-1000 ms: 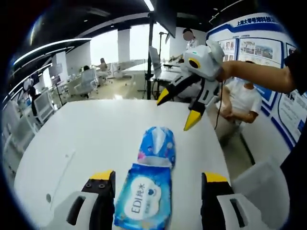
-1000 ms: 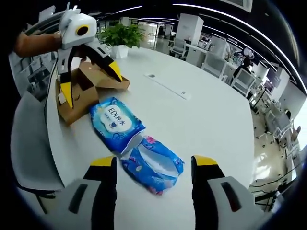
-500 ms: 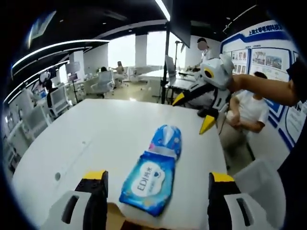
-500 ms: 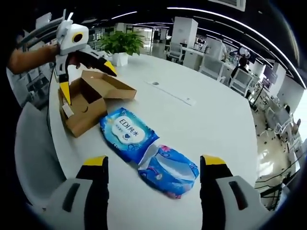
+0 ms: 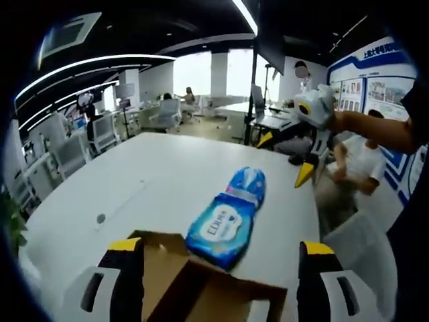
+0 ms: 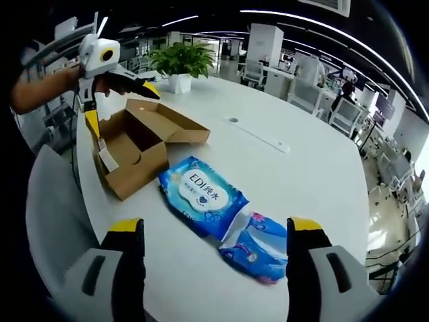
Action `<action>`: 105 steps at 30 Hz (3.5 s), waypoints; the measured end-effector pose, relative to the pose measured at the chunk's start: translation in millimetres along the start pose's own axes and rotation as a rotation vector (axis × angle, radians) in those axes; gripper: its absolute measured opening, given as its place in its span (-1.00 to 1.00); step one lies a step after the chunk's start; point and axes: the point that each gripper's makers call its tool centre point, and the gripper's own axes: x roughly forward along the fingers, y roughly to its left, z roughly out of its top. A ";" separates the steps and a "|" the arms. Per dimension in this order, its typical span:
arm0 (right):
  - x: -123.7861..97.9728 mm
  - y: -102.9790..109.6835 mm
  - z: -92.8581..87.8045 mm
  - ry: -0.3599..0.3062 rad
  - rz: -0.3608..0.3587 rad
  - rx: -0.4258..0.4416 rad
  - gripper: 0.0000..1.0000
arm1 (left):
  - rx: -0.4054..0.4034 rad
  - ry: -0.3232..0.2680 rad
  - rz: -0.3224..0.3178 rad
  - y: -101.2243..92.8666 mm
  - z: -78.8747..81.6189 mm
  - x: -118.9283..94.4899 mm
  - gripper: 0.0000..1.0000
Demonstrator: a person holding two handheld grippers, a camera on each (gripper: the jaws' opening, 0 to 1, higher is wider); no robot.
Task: Operate the shoe box by opening the lid, removing the specified soft item, and placing it in the target area until the item is outside and the box remains undamaged.
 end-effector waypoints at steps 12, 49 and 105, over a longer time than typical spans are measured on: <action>12.9 31.6 18.7 -0.003 0.062 -0.054 0.70 | -0.064 -0.030 0.106 19.3 -22.5 -53.0 0.99; 81.8 139.4 72.3 0.002 0.397 -0.379 0.44 | -0.191 -0.110 0.306 39.0 -99.2 -162.4 1.00; 159.0 222.7 33.2 0.279 0.729 -0.763 -0.29 | -0.197 -0.168 0.379 26.7 -132.3 -209.3 1.00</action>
